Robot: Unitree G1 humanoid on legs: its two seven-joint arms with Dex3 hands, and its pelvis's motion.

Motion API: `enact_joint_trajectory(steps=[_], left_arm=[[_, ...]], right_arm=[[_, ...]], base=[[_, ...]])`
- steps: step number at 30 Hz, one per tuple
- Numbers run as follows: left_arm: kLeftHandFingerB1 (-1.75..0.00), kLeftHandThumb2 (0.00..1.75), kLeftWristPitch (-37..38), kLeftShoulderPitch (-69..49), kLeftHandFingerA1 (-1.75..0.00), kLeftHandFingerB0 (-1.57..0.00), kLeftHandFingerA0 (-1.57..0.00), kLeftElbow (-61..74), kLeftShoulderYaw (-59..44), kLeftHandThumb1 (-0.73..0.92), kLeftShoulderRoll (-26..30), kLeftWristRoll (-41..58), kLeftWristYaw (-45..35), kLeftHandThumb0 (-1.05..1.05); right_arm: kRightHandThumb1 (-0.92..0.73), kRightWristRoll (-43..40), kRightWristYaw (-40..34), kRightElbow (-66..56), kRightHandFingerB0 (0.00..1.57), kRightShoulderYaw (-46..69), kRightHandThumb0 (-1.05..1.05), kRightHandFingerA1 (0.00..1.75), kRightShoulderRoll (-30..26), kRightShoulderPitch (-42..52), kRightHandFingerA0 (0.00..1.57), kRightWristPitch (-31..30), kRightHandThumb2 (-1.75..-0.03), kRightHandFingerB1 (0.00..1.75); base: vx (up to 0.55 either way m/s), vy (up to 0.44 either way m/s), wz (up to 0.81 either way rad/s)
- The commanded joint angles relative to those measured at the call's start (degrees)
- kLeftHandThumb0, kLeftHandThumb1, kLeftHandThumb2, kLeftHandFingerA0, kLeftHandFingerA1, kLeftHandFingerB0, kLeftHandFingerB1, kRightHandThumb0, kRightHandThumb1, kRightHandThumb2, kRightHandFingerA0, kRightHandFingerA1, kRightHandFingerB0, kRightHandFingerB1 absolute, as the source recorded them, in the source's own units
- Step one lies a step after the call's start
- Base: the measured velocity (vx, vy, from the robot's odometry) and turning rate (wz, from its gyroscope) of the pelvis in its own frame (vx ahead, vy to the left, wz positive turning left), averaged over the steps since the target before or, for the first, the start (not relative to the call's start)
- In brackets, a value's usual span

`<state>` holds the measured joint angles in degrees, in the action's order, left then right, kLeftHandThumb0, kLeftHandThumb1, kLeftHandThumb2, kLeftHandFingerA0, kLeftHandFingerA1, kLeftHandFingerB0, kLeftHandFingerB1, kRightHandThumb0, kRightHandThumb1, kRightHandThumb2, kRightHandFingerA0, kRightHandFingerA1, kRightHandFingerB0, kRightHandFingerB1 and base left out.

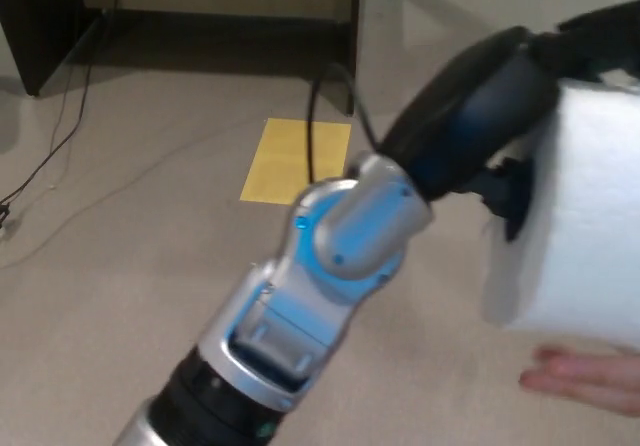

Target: A person is holding a toilet paper roll and the robot extends its left hand to grab the roll by inserting its thumb into the gap in the middle and brings its hand down by its side. Then it extends its arm again to hand the toilet paper roll back to the person.

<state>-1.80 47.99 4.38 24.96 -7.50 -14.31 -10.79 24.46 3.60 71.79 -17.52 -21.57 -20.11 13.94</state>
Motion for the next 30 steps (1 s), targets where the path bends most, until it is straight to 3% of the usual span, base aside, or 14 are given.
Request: enact_joint_trajectory(steps=[1,10,11,12,13,14,15,16,17,18,23,28,29,30], left_arm=[[-1.25,0.81,-4.43,0.23,-1.47,-0.77,-0.90,1.61,1.31,0.69,-1.44,-1.59,-1.23,-0.10],[-1.36,0.76,-2.00,-1.85,-1.57,-0.69,-0.81,0.77,1.71,0.77,-1.66,-0.75,-1.37,-0.10],[-1.28,0.73,-1.02,-2.29,-1.52,-0.71,-0.81,0.44,1.54,0.78,-1.49,-0.45,-1.36,-0.13],[-1.11,0.74,-1.06,-2.51,-1.38,-0.77,-0.91,0.45,1.40,0.76,-1.68,-0.25,-1.26,-0.15],[-0.55,0.63,-1.39,-2.61,-1.03,-0.76,-1.03,0.61,1.29,0.78,-1.68,-0.13,-1.44,-0.13],[-0.55,0.63,-1.88,-2.70,-1.03,-0.76,-1.03,0.87,1.14,0.78,-1.64,0.04,-1.71,-0.13],[-0.39,0.61,-3.07,-2.66,-0.76,-0.55,-0.93,1.59,1.26,0.70,-1.42,-0.76,-1.74,-0.24],[-0.31,0.61,-4.82,-2.32,-0.46,-0.27,-0.55,2.26,1.02,0.61,-1.15,-0.72,-2.61,-0.37],[-0.25,0.55,-5.57,-2.21,-0.34,-0.06,-0.27,2.88,1.29,0.50,-0.67,-1.59,-2.93,-0.50],[0.00,0.77,-6.74,-2.03,-0.18,0.00,-0.06,3.91,1.61,0.45,0.16,-2.39,-3.86,-0.71],[-0.03,0.80,-8.96,-2.18,-0.14,0.00,0.00,6.89,0.99,0.41,2.46,-1.64,-6.36,-0.71],[-0.02,0.79,-20.41,1.44,0.00,0.00,0.00,10.14,-7.16,0.42,6.08,9.14,-15.67,-0.70],[0.00,0.54,-20.16,1.75,0.00,0.00,0.00,9.78,-8.79,0.44,7.01,10.99,-16.81,-0.73],[-0.02,0.79,-20.67,2.26,0.00,0.00,0.00,10.19,-10.51,0.41,8.98,12.03,-18.28,-0.70]], right_arm=[[-0.68,-0.56,1.34,0.15,0.37,0.56,-0.39,0.75,-0.70,-0.15,0.75,-0.42,-0.61,0.33],[-0.68,-0.68,1.64,0.20,0.36,0.87,-0.39,0.74,-0.54,-0.41,0.72,-0.85,-0.61,0.32],[-0.68,-0.55,1.61,0.21,0.36,0.76,-0.40,0.74,-0.48,-0.53,0.71,-1.23,-0.60,0.32],[-0.68,-0.53,1.60,0.15,0.36,0.75,-0.40,0.76,-0.47,-0.54,0.70,-1.34,-0.60,0.32],[-0.68,-0.38,1.47,0.12,0.36,0.63,-0.40,0.74,-0.50,-0.53,0.71,-1.31,-0.60,0.32],[-0.68,-0.17,1.28,0.10,0.36,0.44,-0.40,0.74,-0.54,-0.51,0.71,-1.24,-0.60,0.32],[-0.68,-0.29,1.41,0.03,0.36,0.54,-0.40,0.74,-0.63,-0.40,0.71,-0.79,-0.60,0.32],[-0.69,-0.45,1.68,-0.01,0.36,0.66,-0.39,0.73,-0.49,-0.78,0.71,-0.78,-0.60,0.32],[-0.69,-0.41,1.56,-0.08,0.35,0.63,-0.39,0.74,-0.53,-0.71,0.72,-0.62,-0.61,0.32],[-0.69,-0.44,1.53,-0.14,0.36,0.65,-0.40,0.76,-0.58,-0.56,0.73,-0.40,-0.60,0.32],[-0.68,-0.19,1.21,-0.12,0.36,0.40,-0.40,0.76,-0.35,-0.39,0.72,-0.36,-0.60,0.32],[-0.68,-0.12,1.09,-0.21,0.36,0.32,-0.39,0.70,-0.60,-0.49,0.71,-0.48,-0.60,0.32],[-0.68,-0.20,1.21,-0.15,0.37,0.37,-0.39,0.72,-0.59,-0.38,0.72,-0.40,-0.60,0.33],[-0.68,-0.67,1.69,-0.12,0.37,0.74,-0.40,0.77,-0.42,-0.31,0.72,-0.47,-0.60,0.33]], base=[[0.00,0.000,0.00],[0.00,0.000,0.00],[0.00,0.000,0.00],[0.00,0.000,0.00],[0.00,0.000,0.00],[0.00,0.000,0.00],[0.00,0.000,0.00],[0.00,0.000,0.00],[0.00,0.000,0.00],[0.00,0.000,0.00],[0.00,0.000,0.00],[0.00,0.000,0.00],[0.00,0.000,0.00],[0.00,0.000,0.00]])
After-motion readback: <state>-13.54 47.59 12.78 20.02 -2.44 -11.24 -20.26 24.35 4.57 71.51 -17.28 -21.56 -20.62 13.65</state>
